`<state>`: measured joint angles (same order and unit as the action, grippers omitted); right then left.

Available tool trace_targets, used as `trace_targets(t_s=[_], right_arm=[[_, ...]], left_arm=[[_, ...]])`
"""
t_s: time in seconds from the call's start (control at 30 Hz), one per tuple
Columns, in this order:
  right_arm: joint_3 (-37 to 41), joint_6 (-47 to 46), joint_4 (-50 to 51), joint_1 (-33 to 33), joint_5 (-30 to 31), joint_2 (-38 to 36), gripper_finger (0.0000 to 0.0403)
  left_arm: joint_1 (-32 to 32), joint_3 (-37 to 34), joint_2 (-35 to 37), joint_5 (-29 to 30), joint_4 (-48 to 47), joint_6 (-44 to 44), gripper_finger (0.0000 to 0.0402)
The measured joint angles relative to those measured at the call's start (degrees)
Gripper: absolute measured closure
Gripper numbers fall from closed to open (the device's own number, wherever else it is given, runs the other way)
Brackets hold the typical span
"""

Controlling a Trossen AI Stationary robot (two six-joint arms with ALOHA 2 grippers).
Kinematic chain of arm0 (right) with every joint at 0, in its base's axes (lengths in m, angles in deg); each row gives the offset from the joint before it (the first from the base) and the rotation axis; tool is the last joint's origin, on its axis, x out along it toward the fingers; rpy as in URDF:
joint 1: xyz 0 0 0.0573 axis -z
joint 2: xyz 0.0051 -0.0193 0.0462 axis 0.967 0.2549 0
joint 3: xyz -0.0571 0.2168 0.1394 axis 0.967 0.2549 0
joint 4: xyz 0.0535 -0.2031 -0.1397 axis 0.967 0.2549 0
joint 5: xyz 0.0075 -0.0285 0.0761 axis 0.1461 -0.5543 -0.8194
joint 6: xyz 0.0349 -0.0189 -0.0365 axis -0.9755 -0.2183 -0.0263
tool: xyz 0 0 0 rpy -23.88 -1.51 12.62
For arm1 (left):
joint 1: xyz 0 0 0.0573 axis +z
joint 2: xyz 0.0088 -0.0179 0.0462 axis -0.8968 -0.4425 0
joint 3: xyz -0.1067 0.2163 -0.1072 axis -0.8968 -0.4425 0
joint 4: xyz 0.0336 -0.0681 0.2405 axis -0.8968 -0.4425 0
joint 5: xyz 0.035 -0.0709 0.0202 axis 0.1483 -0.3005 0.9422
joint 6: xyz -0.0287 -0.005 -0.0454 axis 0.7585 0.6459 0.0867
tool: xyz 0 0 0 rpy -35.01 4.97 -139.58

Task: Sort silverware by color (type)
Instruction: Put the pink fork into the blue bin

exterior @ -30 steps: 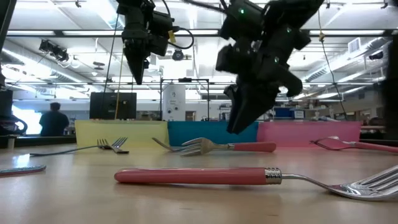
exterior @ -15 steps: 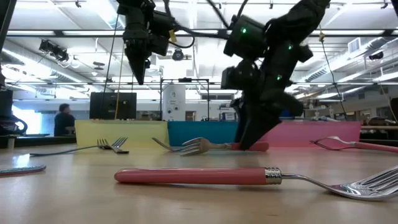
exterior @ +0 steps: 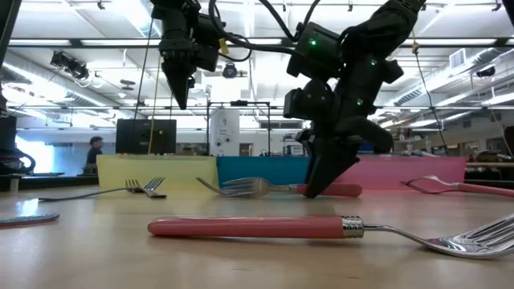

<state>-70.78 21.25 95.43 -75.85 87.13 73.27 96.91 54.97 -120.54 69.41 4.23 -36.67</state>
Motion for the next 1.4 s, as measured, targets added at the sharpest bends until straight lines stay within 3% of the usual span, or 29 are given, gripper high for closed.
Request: trace_targets(t_s=[0.2, 0.37, 0.87, 1.13, 1.4], right_arm=[[0.29, -1.02, 1.26, 1.23, -0.07, -2.03, 0.0367], [-2.4, 0.53, 4.95, 4.82, 3.69, -6.34, 0.0367], [-10.32, 13.82, 3.46, 25.14, 5.34, -10.81, 0.0367], [-10.28, 14.28, -2.0, 33.61, -4.97, -8.1, 0.0367], [-10.31, 15.47, -3.27, 36.13, -5.82, -2.87, 0.0367]], left_arm=[[0.02, 0.0, 0.0, 0.0, -0.43, 0.02, 0.029], [0.04, 0.0, 0.0, -0.02, -0.91, -0.15, 0.029], [-0.28, 0.0, 0.0, -0.02, -0.39, -0.02, 0.029], [-1.57, -2.19, 0.06, -0.13, -0.04, 1.05, 0.029], [-2.03, -5.03, 0.0, -0.15, 1.01, 1.58, 0.029]])
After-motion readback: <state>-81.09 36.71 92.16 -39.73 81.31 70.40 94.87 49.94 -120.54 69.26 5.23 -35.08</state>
